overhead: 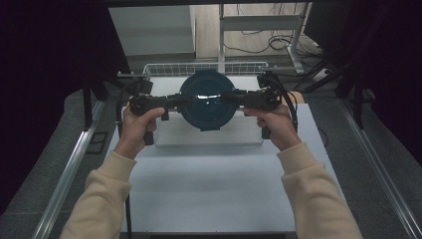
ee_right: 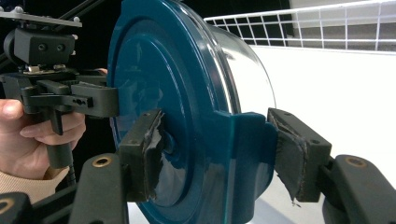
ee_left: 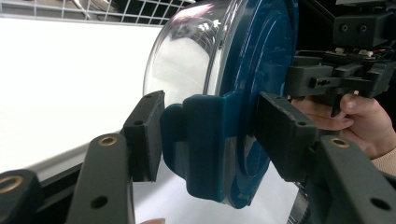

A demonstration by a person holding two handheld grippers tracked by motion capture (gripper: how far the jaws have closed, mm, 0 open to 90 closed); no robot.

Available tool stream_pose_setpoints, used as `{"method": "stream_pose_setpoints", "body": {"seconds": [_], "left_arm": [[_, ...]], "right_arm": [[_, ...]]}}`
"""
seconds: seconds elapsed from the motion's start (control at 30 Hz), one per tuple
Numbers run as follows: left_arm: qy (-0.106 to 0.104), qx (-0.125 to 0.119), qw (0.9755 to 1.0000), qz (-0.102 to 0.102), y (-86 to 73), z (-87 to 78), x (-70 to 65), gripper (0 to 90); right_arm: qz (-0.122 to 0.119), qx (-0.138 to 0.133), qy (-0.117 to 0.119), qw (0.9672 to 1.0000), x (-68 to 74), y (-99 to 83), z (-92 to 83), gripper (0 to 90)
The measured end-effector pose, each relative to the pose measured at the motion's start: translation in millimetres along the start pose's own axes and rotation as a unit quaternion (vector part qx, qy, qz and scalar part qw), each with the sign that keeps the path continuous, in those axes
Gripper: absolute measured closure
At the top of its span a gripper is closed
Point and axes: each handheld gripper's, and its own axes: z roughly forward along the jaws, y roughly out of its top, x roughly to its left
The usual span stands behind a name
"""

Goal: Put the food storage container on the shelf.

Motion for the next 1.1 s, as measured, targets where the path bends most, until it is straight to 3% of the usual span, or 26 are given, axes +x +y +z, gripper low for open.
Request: {"method": "stream_pose_setpoints", "body": {"seconds": [0.33,0.57,0.77,0.93,1.1], "left_arm": [[-0.001,0.002,1.0,-0.003,27.6,8.3,14.3,43.8],[0.001,0.004,0.9999,-0.01,38.3,16.4,25.1,43.8],[0.001,0.009,0.9996,-0.027,40.2,25.1,37.6,43.8],[-0.004,0.014,0.9989,-0.046,40.1,34.2,49.8,43.7],[-0.014,0.008,0.9979,-0.063,43.3,40.7,59.0,44.0]], "right_arm": [[0.008,0.002,-0.002,1.0,-13.0,25.6,9.4,38.2],[0.02,0.001,0.0,0.9998,-26.7,35.9,17.8,38.2],[0.033,0.003,0.001,0.9994,-38.3,37.9,27.1,38.2],[0.058,0.015,-0.001,0.9982,-51.7,35.7,35.2,38.0],[0.073,-0.002,-0.005,0.9973,-58.8,36.5,38.4,37.8]]}}
